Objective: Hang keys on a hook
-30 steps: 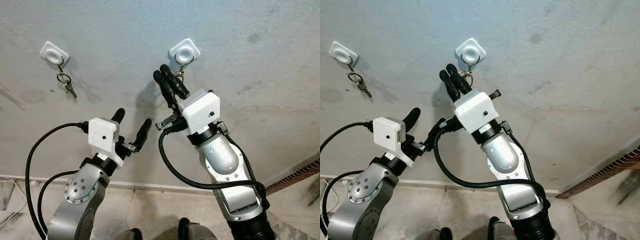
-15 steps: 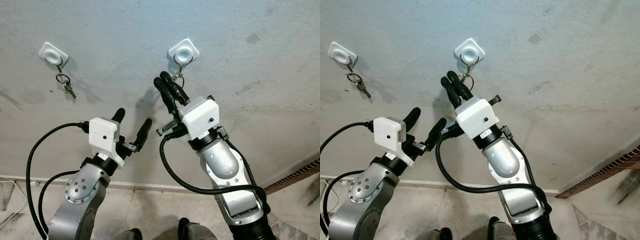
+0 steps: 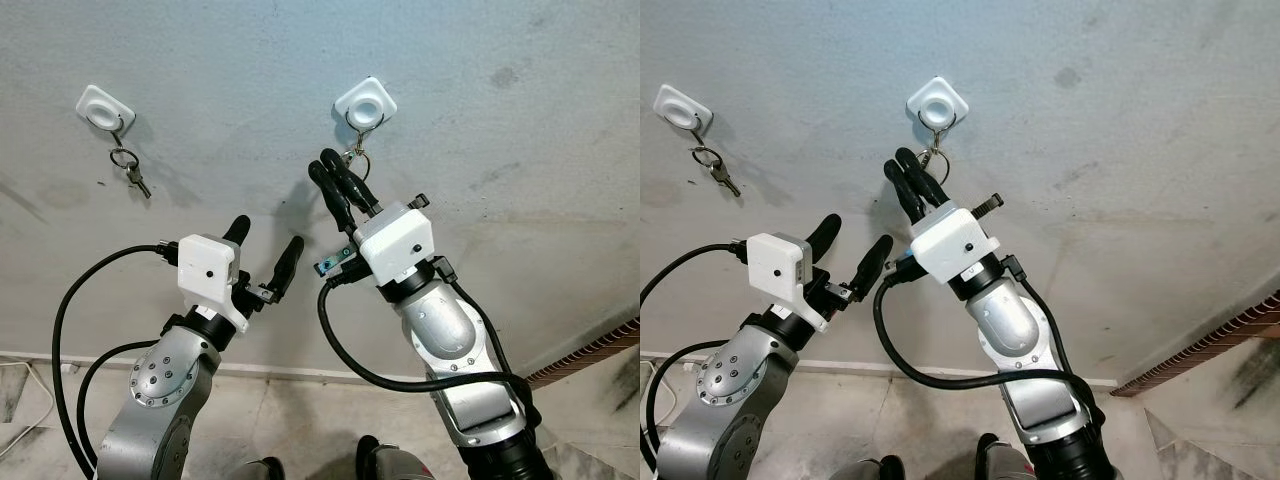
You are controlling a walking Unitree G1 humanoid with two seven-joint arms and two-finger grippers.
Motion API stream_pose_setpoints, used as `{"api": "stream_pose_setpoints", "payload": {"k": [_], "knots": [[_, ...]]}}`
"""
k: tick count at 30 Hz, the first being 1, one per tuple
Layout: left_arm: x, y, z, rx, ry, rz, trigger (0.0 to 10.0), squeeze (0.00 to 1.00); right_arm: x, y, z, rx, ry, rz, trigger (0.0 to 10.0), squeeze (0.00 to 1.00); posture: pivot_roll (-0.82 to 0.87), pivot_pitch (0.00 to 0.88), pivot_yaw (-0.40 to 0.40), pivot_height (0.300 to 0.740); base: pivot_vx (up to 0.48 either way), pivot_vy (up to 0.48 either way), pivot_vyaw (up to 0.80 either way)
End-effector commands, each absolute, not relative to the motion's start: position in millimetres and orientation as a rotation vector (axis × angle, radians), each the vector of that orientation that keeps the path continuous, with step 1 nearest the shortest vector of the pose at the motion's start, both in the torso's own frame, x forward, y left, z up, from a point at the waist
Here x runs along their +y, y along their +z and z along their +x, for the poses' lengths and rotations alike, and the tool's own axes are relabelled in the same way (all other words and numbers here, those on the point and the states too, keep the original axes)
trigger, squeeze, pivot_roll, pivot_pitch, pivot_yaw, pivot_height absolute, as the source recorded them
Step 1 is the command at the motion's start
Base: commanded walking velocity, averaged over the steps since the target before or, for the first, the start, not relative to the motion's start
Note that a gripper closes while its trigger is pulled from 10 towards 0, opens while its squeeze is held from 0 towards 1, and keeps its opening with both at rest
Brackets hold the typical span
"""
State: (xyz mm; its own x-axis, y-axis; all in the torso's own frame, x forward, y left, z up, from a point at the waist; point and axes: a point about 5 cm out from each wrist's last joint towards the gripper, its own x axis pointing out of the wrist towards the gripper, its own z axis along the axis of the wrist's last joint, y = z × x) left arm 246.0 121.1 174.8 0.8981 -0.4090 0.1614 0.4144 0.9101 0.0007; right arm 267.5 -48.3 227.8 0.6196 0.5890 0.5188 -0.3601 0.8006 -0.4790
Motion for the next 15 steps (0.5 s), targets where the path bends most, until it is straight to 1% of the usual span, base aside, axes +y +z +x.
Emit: {"api": "stream_pose_setpoints", "payload": {"k": [1,15], "knots": [[121,177,244,-0.172,-0.420,-0.019,10.0,0.00,-42,207,270,-0.630,0.606,-0.376,10.0,0.00,0.01,0.215,0.048,0.740,0.000,0.000,0.00],[122,177,244,-0.177,-0.412,-0.018,10.0,0.00,-43,195,276,-0.619,0.614,-0.448,10.0,0.00,0.02,0.207,0.047,0.740,0.000,0.000,0.00]]}}
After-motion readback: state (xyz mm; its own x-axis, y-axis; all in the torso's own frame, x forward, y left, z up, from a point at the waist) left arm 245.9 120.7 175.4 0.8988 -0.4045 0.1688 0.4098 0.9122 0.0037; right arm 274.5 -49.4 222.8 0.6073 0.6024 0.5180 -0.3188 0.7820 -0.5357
